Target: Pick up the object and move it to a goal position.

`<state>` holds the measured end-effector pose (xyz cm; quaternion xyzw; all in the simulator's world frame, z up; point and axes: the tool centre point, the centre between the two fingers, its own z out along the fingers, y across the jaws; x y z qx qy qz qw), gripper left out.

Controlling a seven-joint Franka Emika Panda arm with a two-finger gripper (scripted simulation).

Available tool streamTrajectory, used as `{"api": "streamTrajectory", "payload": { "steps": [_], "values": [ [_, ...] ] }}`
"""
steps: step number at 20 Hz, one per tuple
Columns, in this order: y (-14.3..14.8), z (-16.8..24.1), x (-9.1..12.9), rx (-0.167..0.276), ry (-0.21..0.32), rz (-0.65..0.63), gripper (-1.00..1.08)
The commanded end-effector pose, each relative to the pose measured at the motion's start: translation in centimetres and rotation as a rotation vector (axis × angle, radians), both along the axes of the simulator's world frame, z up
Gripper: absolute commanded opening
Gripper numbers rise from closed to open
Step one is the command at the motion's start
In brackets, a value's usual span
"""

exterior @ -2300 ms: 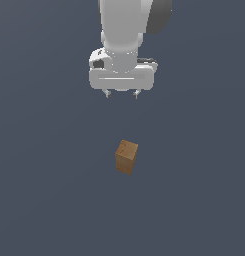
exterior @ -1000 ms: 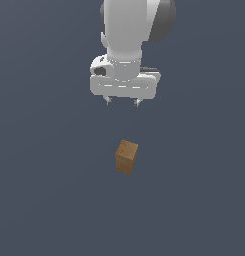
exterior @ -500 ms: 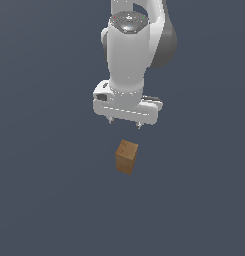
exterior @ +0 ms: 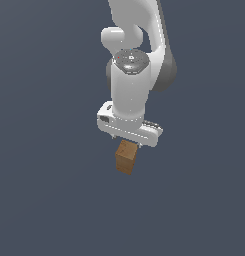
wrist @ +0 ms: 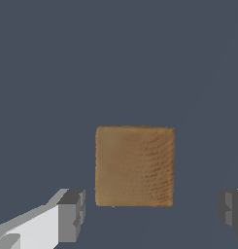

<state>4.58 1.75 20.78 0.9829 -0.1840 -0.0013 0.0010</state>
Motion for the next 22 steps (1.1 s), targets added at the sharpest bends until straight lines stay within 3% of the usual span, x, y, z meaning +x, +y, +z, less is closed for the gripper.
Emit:
{"api": "streamTrajectory", "payload": {
  "steps": [1, 12, 22],
  "values": [
    [0.1, -0.8, 0.6, 0.001, -0.002, -0.020, 1.00],
    [0.2, -2.0, 0.9, 0.001, -0.002, -0.035, 1.00],
    [0.2, -6.2, 0.9, 0.001, -0.003, -0.037, 1.00]
  ]
}}
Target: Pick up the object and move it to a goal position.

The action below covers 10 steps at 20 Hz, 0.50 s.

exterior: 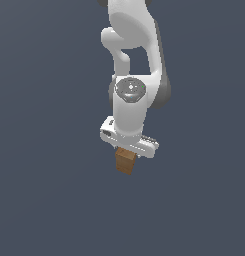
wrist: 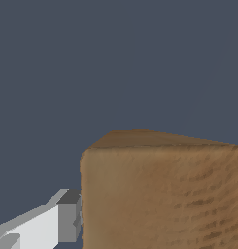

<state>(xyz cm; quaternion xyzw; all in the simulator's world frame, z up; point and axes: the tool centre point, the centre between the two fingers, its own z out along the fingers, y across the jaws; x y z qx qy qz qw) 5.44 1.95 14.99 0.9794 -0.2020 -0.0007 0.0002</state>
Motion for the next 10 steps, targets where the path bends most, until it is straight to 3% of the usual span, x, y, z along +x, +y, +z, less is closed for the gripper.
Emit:
{"api": "streamTrajectory", "payload": {
  "steps": [1, 5, 6, 10],
  "values": [
    [0.02, -0.63, 0.05, 0.000, -0.001, 0.000, 1.00],
    [-0.02, -0.71, 0.17, 0.000, -0.002, -0.001, 1.00],
    [-0.02, -0.71, 0.17, 0.000, -0.002, -0.001, -1.00],
    [-0.02, -0.71, 0.17, 0.000, -0.002, -0.001, -1.00]
  ]
}}
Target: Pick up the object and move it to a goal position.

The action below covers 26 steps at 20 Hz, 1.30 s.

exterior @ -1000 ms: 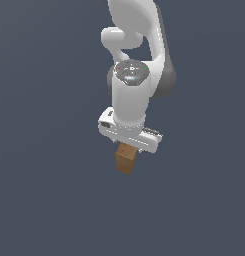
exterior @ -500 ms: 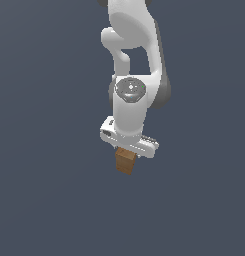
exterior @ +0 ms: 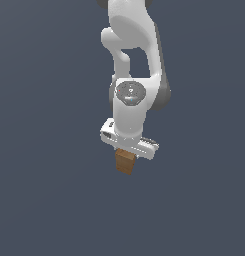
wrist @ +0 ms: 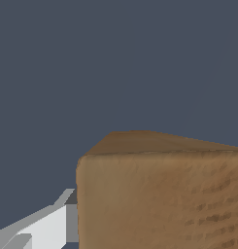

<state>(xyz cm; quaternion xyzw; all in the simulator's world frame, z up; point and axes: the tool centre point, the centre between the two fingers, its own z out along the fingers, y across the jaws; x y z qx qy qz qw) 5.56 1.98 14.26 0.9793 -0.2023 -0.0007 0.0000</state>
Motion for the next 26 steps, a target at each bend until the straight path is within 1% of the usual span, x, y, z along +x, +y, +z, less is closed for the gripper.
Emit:
{"api": "streamTrajectory", "payload": {
  "steps": [1, 8, 13, 18, 26],
  "values": [
    [0.0, 0.0, 0.1, 0.000, -0.001, 0.000, -1.00],
    [-0.1, 0.2, 0.1, 0.000, -0.002, 0.001, -1.00],
    [-1.6, 2.5, 0.8, 0.000, -0.031, 0.008, -1.00],
    [-4.6, 7.1, 2.2, 0.001, -0.090, 0.022, -1.00],
    [-11.2, 17.9, 4.4, 0.006, -0.223, 0.055, -1.00]
  ]
}}
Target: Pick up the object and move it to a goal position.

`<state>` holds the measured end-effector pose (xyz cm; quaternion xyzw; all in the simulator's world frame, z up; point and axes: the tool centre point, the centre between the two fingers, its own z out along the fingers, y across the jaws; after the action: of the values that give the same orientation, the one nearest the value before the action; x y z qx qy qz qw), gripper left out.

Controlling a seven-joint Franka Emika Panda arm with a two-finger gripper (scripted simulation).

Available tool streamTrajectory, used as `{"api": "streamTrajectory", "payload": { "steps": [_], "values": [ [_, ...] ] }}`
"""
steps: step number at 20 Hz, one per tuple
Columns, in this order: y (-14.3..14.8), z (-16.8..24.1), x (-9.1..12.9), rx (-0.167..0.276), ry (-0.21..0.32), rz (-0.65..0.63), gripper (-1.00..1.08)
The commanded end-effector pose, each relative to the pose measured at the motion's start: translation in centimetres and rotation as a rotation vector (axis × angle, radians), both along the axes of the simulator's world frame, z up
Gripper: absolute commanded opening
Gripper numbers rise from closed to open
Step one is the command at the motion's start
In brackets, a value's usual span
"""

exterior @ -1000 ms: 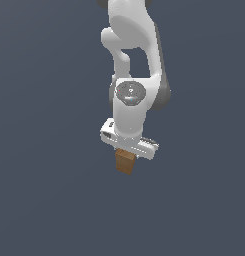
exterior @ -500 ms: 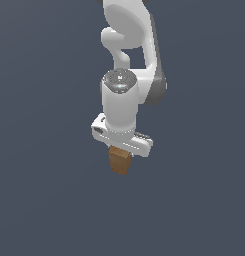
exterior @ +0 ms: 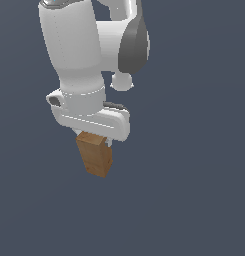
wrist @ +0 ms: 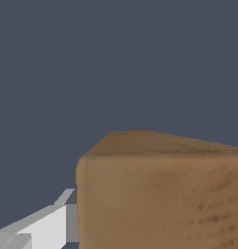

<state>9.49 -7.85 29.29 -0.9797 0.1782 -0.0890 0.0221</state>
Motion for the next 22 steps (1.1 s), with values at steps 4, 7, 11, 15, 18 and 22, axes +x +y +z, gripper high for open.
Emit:
{"api": "streamTrajectory", "payload": {
  "steps": [4, 7, 11, 15, 18, 22],
  "values": [
    [-4.8, 8.6, 1.2, 0.003, -0.108, 0.024, -1.00],
    [-7.1, 12.5, 1.6, 0.006, -0.156, 0.037, -1.00],
    [-9.8, 16.9, 1.8, 0.010, -0.209, 0.050, -1.00],
    [-11.9, 20.4, 1.9, 0.015, -0.251, 0.060, -1.00],
    [-13.1, 22.3, 1.9, 0.017, -0.274, 0.065, -1.00],
    [-14.2, 24.0, 1.8, 0.020, -0.295, 0.070, -1.00]
  ]
}}
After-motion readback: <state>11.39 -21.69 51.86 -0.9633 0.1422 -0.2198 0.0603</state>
